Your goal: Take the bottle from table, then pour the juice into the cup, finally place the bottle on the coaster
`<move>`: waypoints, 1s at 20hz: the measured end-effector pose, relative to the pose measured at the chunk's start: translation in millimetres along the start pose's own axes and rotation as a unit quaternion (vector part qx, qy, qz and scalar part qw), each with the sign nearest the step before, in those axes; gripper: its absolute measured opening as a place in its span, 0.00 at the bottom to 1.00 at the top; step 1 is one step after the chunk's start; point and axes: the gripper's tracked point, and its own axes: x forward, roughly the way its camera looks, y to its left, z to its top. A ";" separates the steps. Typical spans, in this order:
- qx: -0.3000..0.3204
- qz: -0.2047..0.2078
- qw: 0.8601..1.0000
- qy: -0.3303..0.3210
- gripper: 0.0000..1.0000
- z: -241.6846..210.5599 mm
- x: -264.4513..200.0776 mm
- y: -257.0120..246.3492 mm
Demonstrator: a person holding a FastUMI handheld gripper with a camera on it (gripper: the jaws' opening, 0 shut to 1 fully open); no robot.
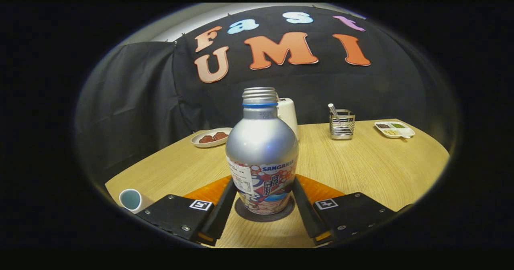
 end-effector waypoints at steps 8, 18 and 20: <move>-0.055 -0.005 0.998 0.010 0.80 -11.3 -3.8 3.2; -0.073 -0.012 0.996 -0.057 0.96 43.6 -70.5 -13.4; -0.070 -0.015 0.994 -0.079 0.96 63.3 -89.9 -18.0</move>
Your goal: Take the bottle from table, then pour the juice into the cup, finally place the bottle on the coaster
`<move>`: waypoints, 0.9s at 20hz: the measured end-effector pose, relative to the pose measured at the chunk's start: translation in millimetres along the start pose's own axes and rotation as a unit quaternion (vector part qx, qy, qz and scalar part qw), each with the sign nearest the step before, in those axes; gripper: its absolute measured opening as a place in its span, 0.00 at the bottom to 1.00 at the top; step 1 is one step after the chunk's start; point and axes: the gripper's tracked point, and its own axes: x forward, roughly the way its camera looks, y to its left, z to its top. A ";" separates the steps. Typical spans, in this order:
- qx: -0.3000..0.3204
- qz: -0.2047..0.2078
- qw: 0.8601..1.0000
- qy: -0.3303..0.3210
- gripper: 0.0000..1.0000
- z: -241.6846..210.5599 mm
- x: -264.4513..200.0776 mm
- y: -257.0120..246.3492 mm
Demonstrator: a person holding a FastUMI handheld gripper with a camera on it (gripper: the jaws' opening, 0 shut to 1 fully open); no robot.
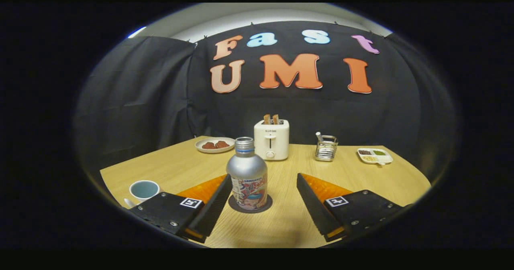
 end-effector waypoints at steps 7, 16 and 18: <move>-0.016 -0.014 0.997 -0.076 0.96 67.4 -61.7 -21.6; -0.026 -0.071 0.991 -0.111 0.96 83.0 -128.7 -80.6; -0.026 -0.078 0.989 -0.120 0.96 82.9 -141.2 -89.9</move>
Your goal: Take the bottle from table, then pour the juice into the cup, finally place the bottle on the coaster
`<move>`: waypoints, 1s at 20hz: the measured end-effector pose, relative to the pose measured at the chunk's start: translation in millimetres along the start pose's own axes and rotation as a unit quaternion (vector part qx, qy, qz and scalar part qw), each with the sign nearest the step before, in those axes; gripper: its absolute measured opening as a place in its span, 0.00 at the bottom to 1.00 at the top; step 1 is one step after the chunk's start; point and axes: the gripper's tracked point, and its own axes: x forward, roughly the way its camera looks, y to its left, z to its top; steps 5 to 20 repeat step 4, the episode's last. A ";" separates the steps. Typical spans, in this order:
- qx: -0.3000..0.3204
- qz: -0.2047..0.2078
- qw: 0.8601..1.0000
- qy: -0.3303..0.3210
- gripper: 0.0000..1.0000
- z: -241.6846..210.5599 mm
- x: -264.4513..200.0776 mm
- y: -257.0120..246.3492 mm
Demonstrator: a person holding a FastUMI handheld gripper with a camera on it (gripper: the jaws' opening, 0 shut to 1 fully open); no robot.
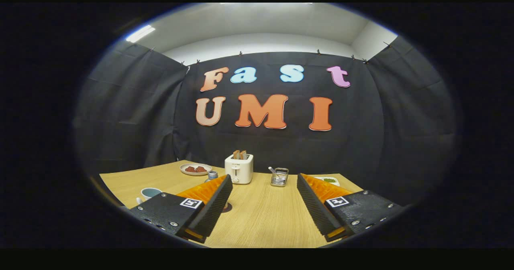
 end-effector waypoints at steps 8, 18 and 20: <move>-0.004 -0.030 0.999 -0.016 0.96 7.1 -13.7 -23.6; -0.004 -0.030 0.999 -0.016 0.96 7.1 -13.7 -23.6; -0.004 -0.030 0.999 -0.016 0.96 7.1 -13.7 -23.6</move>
